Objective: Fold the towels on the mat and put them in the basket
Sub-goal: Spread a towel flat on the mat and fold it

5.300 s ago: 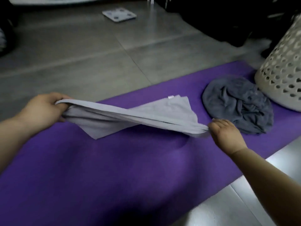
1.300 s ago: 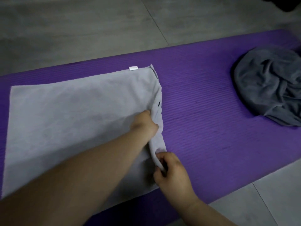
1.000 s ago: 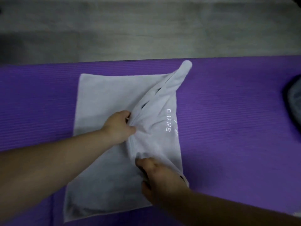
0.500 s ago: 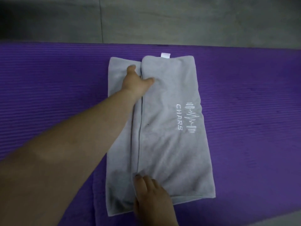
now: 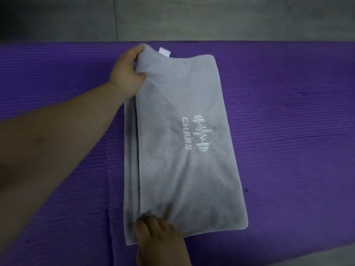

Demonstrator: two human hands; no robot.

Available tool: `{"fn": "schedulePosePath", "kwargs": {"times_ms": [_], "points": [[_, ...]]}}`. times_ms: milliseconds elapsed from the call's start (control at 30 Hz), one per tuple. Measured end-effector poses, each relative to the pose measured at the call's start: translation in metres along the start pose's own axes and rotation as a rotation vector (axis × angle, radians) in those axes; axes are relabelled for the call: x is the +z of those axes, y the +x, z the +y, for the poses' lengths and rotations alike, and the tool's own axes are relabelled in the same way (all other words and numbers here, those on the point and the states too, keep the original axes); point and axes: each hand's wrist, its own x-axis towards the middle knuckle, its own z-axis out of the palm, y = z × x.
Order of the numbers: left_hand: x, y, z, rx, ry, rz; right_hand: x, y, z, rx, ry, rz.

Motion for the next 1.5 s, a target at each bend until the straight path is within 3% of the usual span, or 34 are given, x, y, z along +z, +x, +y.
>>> {"fn": "schedulePosePath", "kwargs": {"times_ms": [100,200,300,433,633,733,833,933,1000,1133,1267,1333,1500], "points": [[-0.005,-0.012,-0.019,-0.149,0.020,-0.079,0.004,0.000,0.000,-0.037,0.029,-0.063],[-0.005,-0.025,-0.016,-0.167,0.031,-0.083,-0.003,0.003,0.006,-0.055,-0.015,-0.161],[-0.006,-0.048,-0.016,-0.203,0.071,0.014,-0.013,0.007,0.001,-0.041,-0.076,-0.158],[-0.007,-0.082,-0.028,-0.368,-0.017,0.169,-0.010,0.012,-0.017,0.069,0.032,-0.074],[-0.003,-0.075,-0.008,-0.405,-0.077,-0.005,0.004,0.020,-0.022,0.256,-0.016,-0.177],[0.001,-0.065,0.000,-0.450,-0.051,-0.003,-0.008,0.021,-0.018,0.311,0.116,-0.278],[-0.001,-0.056,0.004,-0.502,-0.159,0.048,-0.029,0.024,0.000,0.409,0.514,-0.425],[-0.007,-0.047,0.026,-0.412,-0.183,0.065,-0.054,0.017,0.020,0.582,0.827,-0.290],[-0.003,-0.039,0.045,-0.305,-0.117,0.074,-0.075,0.015,0.038,0.620,0.910,-0.310],[0.043,-0.029,0.097,-0.085,0.001,-0.006,-0.110,0.002,0.101,0.626,0.746,-0.405],[0.107,-0.041,0.121,-0.057,0.061,-0.261,-0.109,-0.003,0.151,0.706,0.570,-0.431],[0.119,-0.057,0.111,0.070,0.206,-0.368,-0.106,-0.001,0.161,0.723,0.600,-0.424],[0.095,-0.108,0.058,0.497,0.402,-0.239,-0.106,0.003,0.165,0.671,0.520,-0.481]]}}
